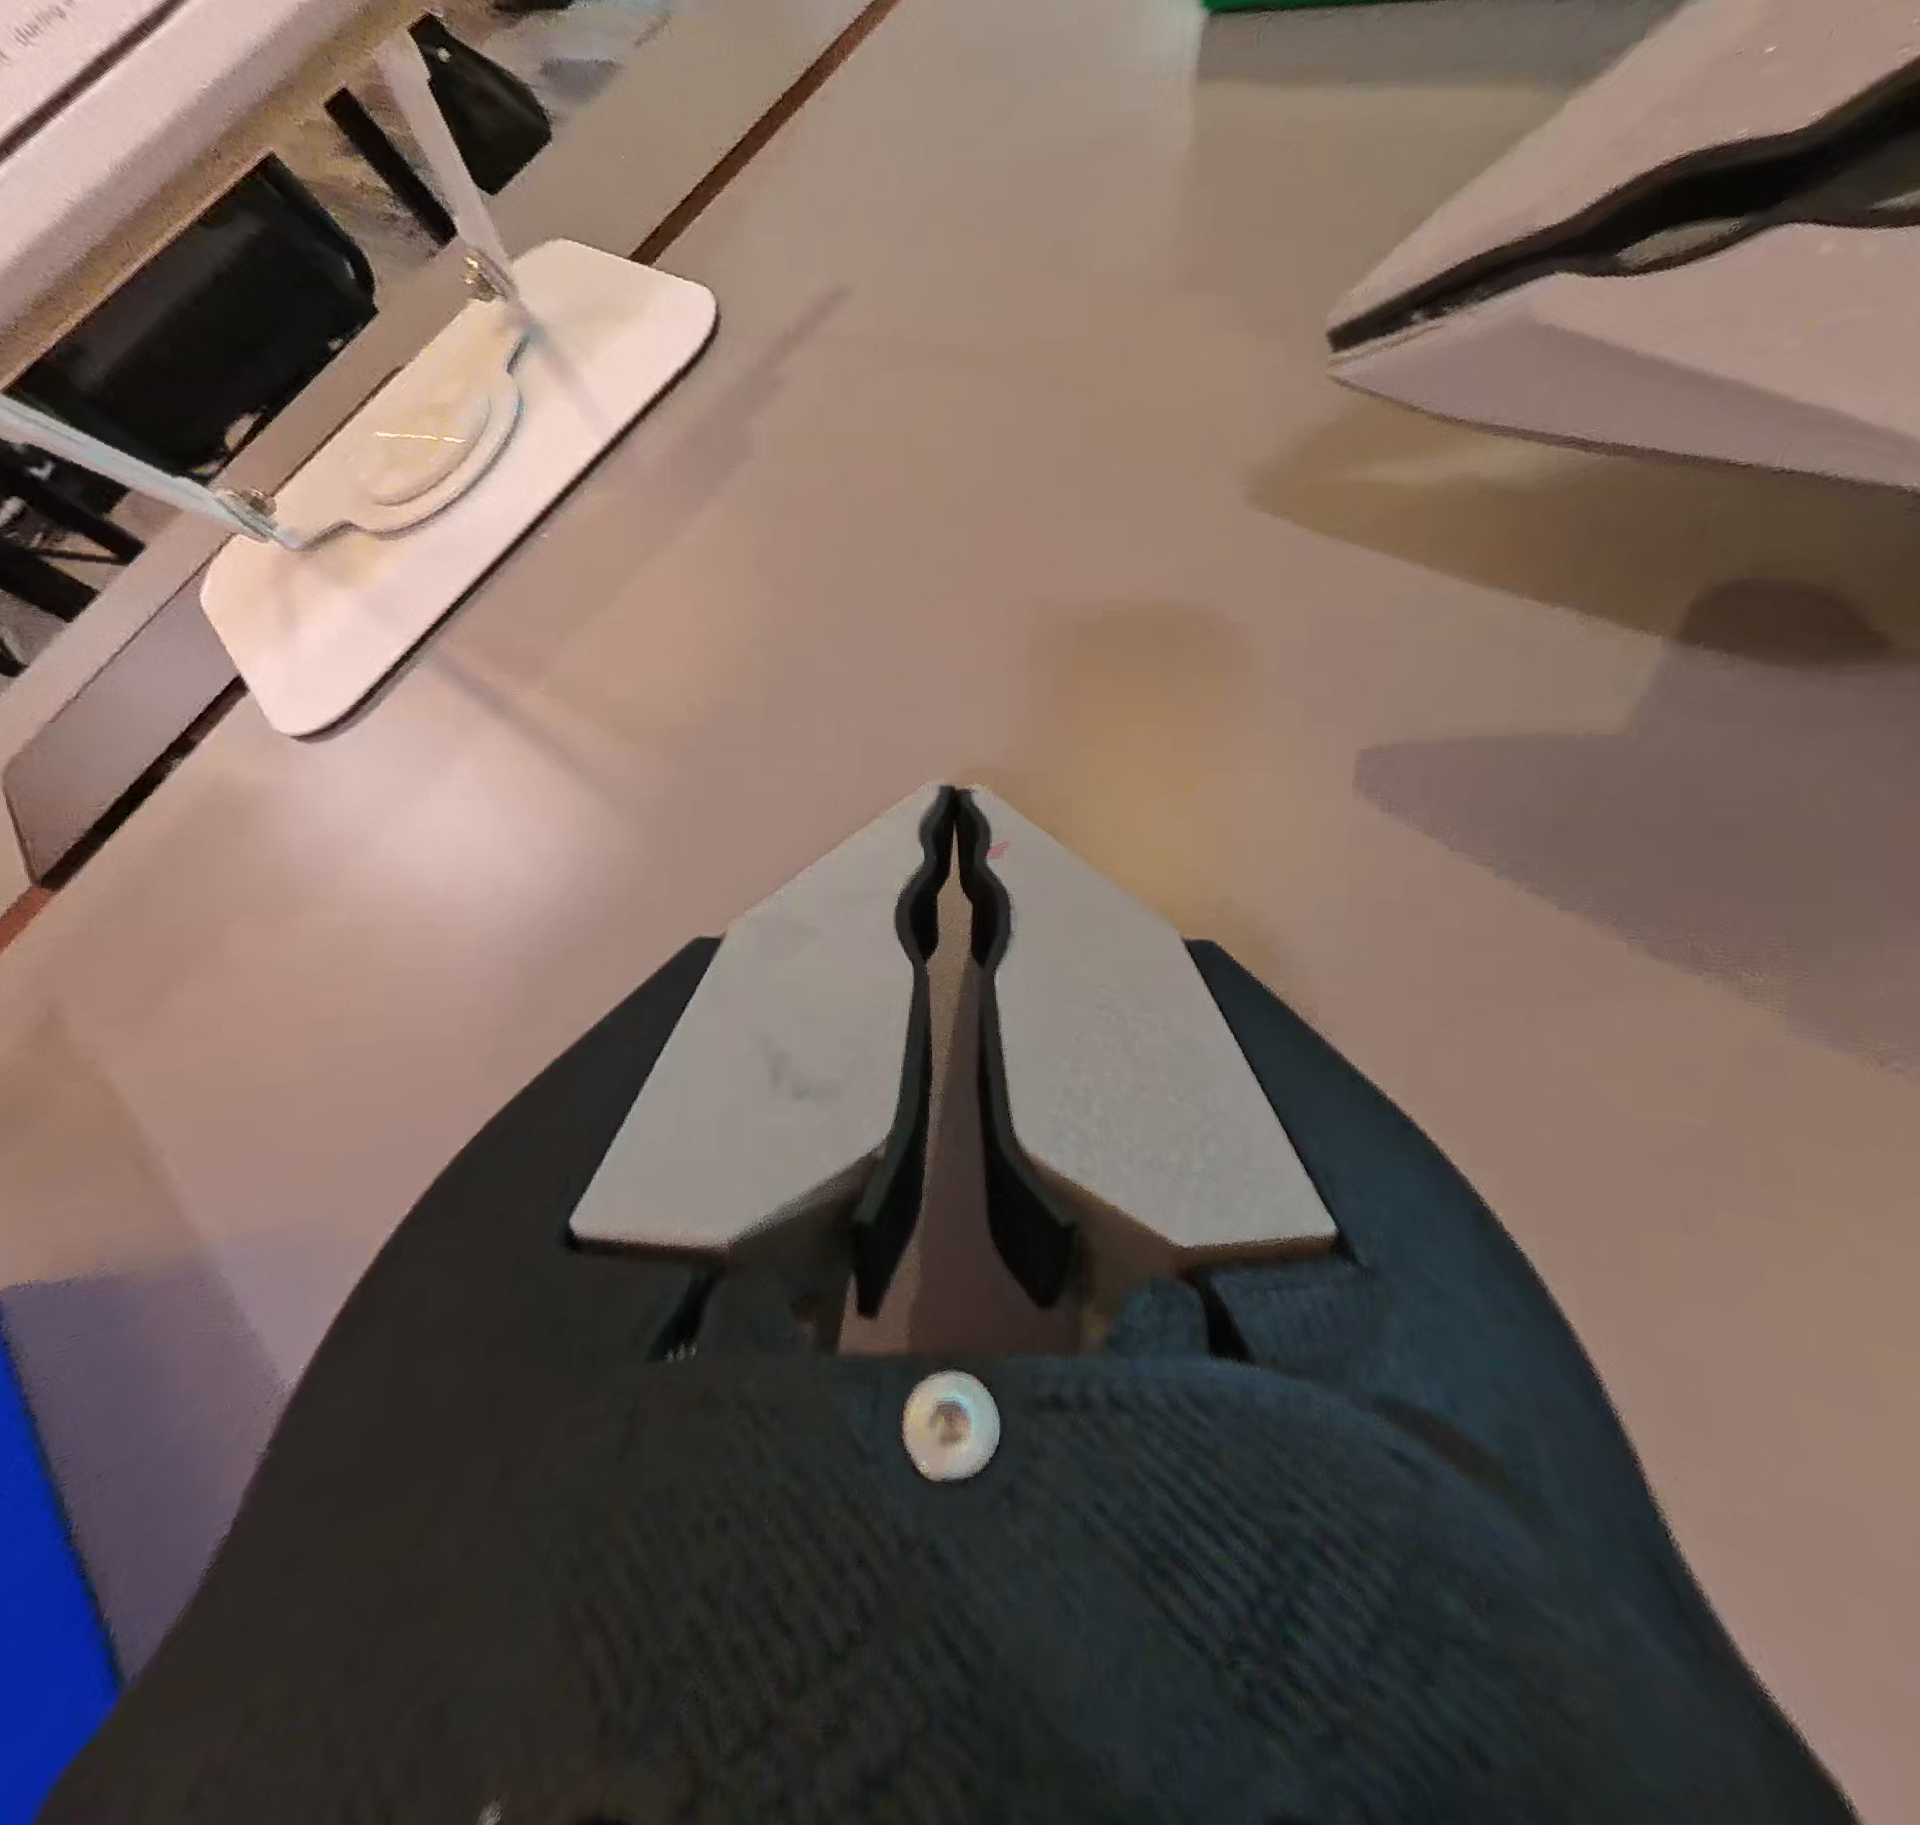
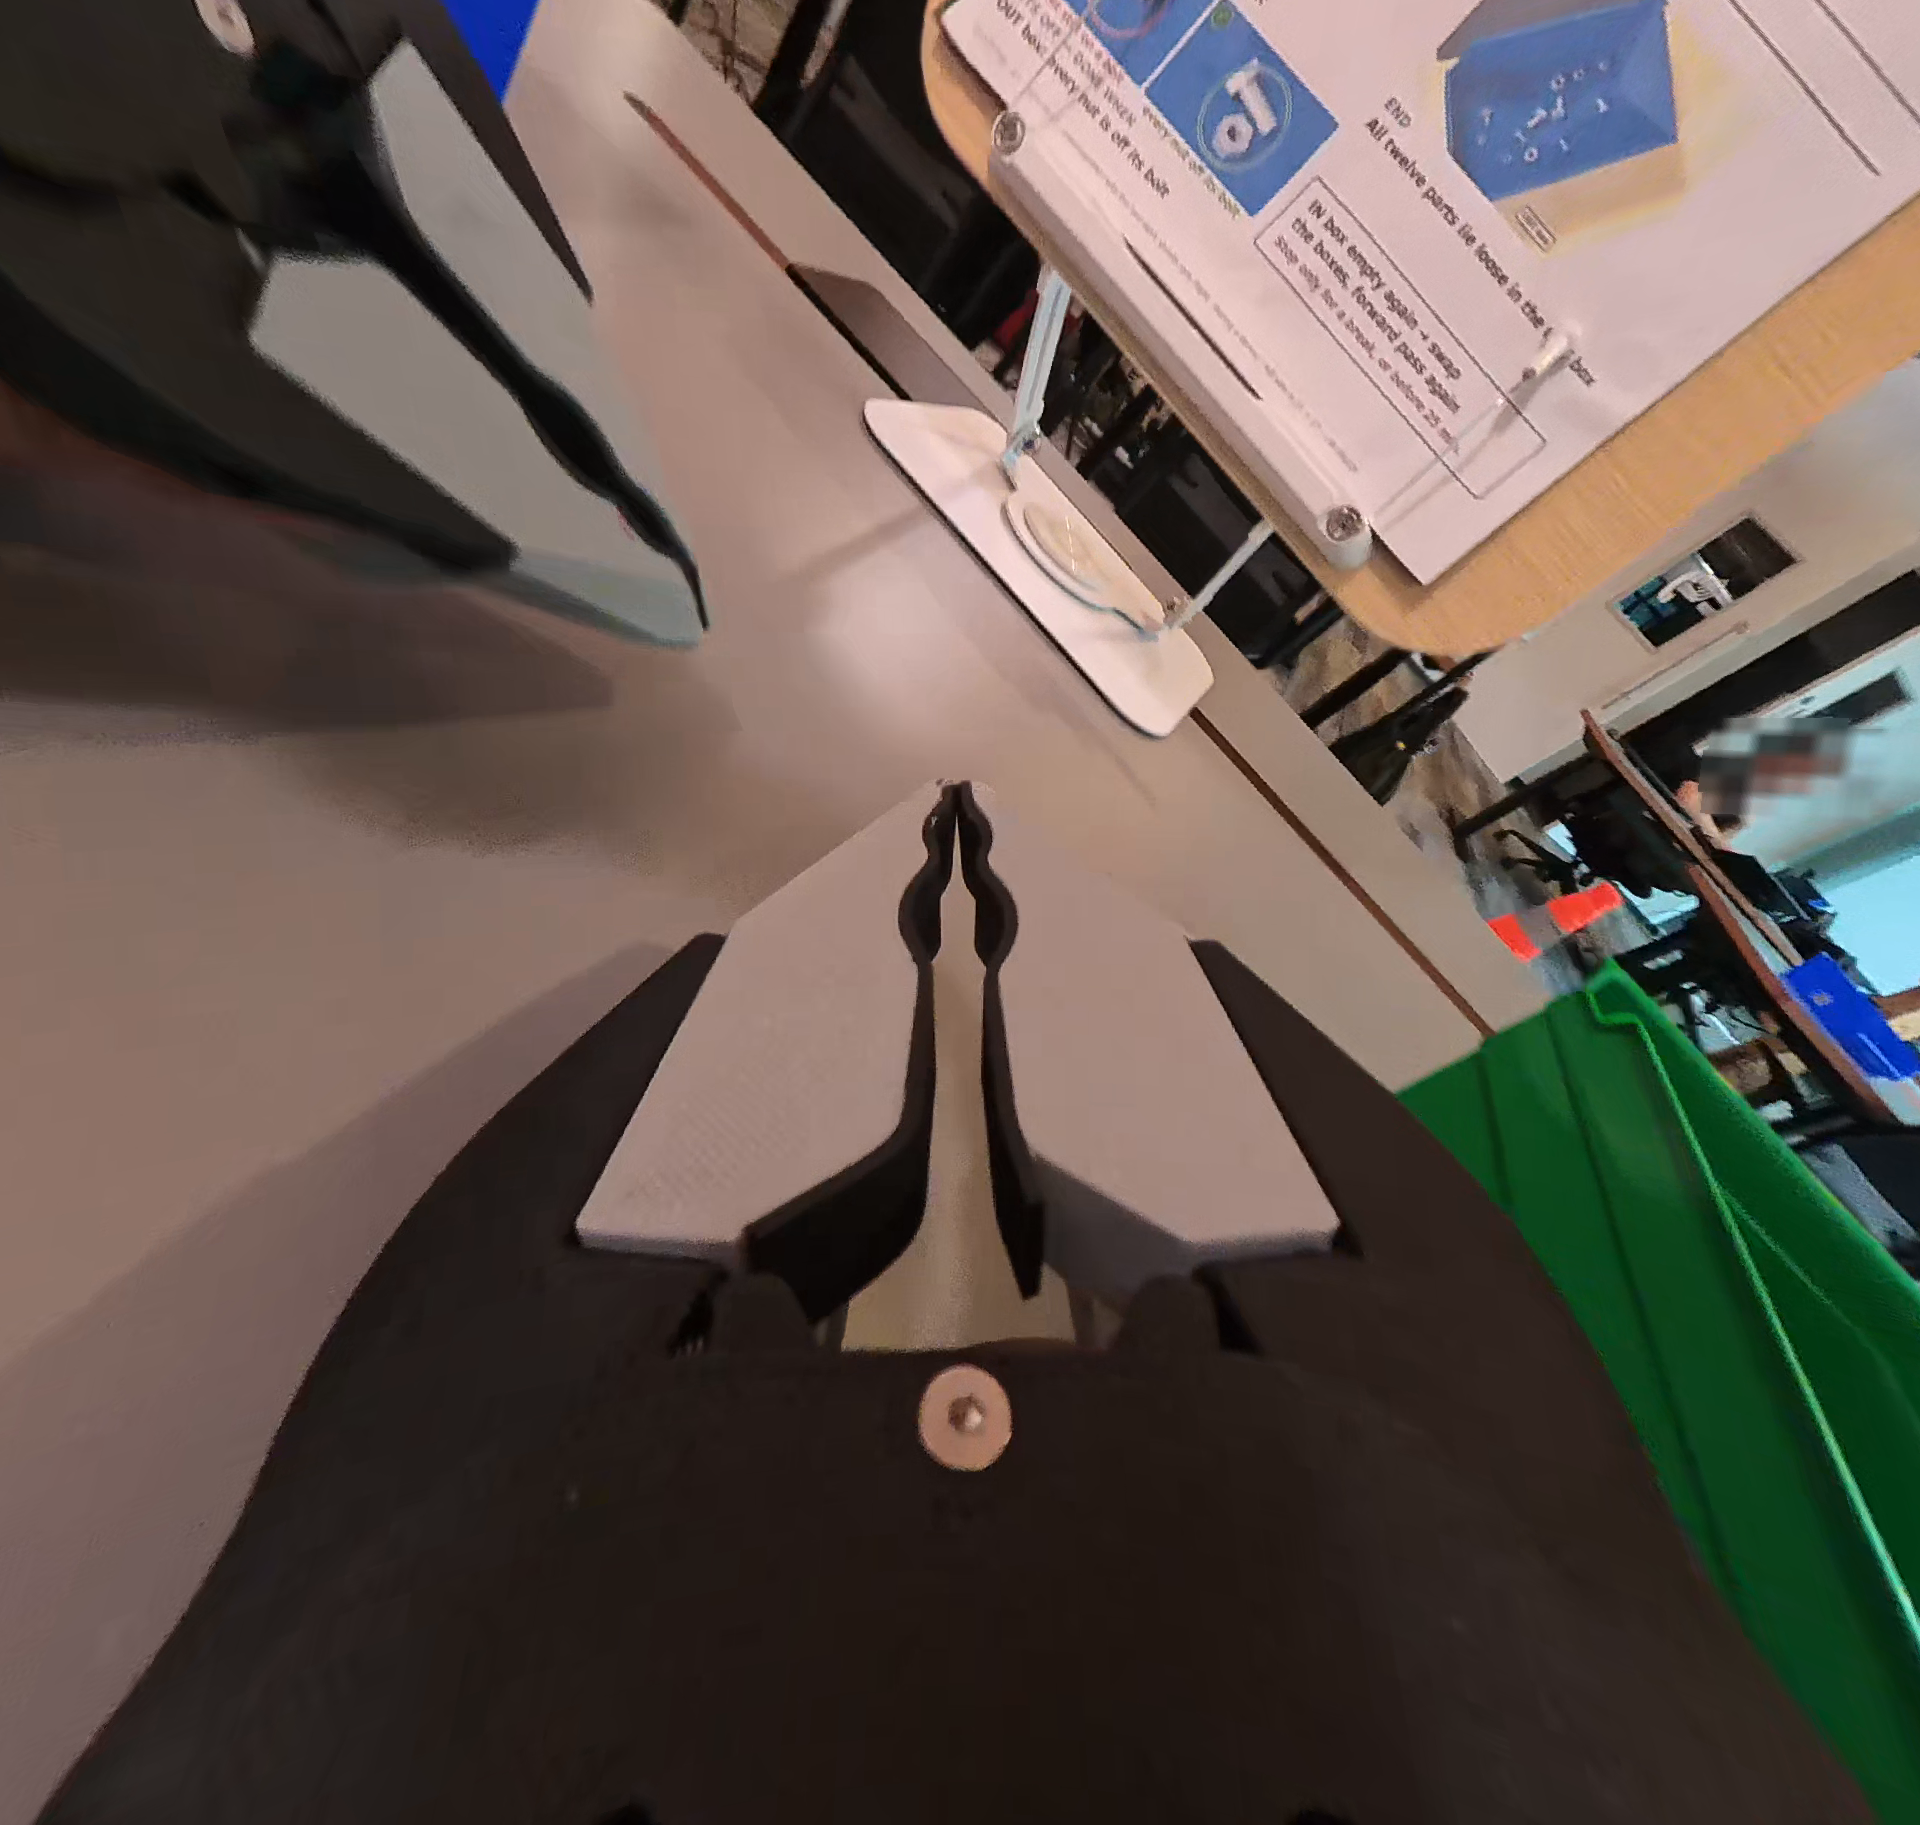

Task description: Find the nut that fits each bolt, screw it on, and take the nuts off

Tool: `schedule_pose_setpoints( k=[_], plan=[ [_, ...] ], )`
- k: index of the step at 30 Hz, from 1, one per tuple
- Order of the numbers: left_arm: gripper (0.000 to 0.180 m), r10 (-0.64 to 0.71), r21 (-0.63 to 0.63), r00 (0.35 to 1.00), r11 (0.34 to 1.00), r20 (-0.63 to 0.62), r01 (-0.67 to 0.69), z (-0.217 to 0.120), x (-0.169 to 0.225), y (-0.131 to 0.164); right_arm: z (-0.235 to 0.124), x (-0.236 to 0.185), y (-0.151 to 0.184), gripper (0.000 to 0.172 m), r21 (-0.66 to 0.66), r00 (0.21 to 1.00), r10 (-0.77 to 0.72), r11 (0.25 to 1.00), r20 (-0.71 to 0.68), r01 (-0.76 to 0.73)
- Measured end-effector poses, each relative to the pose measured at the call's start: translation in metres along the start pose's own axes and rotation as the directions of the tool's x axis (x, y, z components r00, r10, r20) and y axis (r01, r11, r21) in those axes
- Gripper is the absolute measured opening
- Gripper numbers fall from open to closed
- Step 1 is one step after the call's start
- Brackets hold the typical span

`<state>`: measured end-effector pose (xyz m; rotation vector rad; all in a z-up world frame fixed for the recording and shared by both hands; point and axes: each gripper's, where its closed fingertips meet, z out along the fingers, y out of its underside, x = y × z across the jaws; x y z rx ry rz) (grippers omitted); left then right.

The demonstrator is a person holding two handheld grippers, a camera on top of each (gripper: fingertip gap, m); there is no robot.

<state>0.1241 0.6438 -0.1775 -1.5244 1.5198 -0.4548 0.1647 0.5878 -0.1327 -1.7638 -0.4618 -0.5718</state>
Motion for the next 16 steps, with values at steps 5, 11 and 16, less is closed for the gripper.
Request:
schedule_pose_setpoints(
  k=[5, 11, 16],
  plan=[
    [0.0, 0.207, -0.138, 0.975, 0.971, 0.082, -0.195, 0.036, -0.016, 0.009, 0.036, 0.01, -0.014, 0.0, 0.069, 0.995, 0.079, 0.994, 0.053, -0.083],
    [0.0, 0.268, -0.143, 0.956, 0.957, 0.117, -0.251, 0.071, -0.036, -0.005, 0.066, 0.048, -0.012, 0.0, 0.104, 0.997, 0.073, 0.992, -0.022, -0.07],
    [0.0, 0.068, -0.131, 0.997, 0.989, -0.044, -0.073, 0.059, -0.023, 0.001, 0.068, 0.064, 0.006, 0.0, 0.058, 0.967, 0.253, 0.965, 0.026, -0.255]
  ],
)
